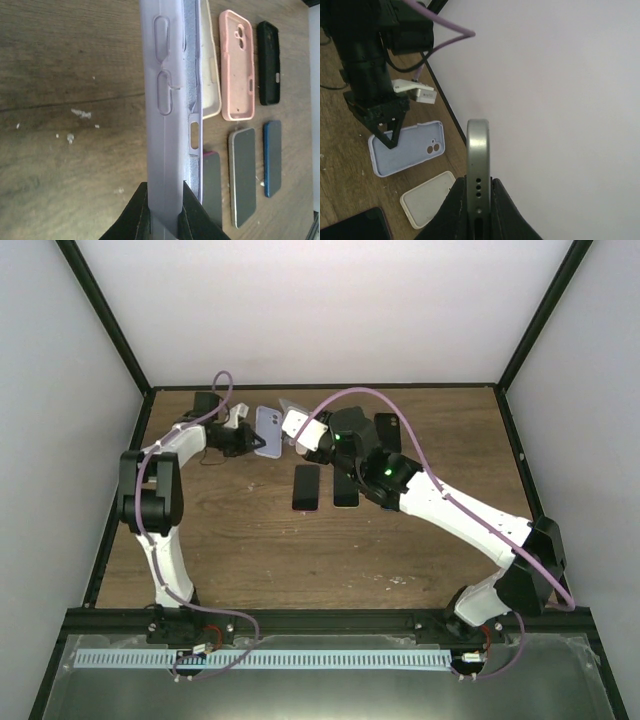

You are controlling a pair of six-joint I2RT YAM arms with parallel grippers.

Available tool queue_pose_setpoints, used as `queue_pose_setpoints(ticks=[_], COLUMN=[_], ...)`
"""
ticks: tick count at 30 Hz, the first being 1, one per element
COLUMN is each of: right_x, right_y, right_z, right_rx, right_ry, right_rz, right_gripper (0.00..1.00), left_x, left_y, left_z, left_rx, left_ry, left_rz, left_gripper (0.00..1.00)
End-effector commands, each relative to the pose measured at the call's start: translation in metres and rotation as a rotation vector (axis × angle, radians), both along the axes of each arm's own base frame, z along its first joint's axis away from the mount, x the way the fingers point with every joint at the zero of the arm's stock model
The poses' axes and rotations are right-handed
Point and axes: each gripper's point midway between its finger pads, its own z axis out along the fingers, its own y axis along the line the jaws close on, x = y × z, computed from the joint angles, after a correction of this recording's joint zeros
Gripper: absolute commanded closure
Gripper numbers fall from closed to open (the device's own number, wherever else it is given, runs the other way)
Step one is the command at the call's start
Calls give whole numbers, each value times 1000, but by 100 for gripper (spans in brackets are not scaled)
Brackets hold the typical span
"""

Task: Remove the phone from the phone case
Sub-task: Place the phone case at the center of the board.

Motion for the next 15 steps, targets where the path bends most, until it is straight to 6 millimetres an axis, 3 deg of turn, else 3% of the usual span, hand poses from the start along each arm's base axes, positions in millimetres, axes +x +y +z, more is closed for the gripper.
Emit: queue_pose_setpoints(ticks=[1,8,15], right_x=[-3,-3,-3], right_y=[-11,-10,-10], right_z=[43,40,37], right_rx=[101,100,94], right_ry=[-56,-40,-35], right_rz=[-8,-5,-3], right_gripper=[99,99,99], left_x=[15,43,55], left_y=[-14,-11,2], left_z=[-10,-37,-65], left_rx=[19,75,177], left_ry=[11,41,90], left_rz=[-24,30,66], left_gripper=[100,100,100])
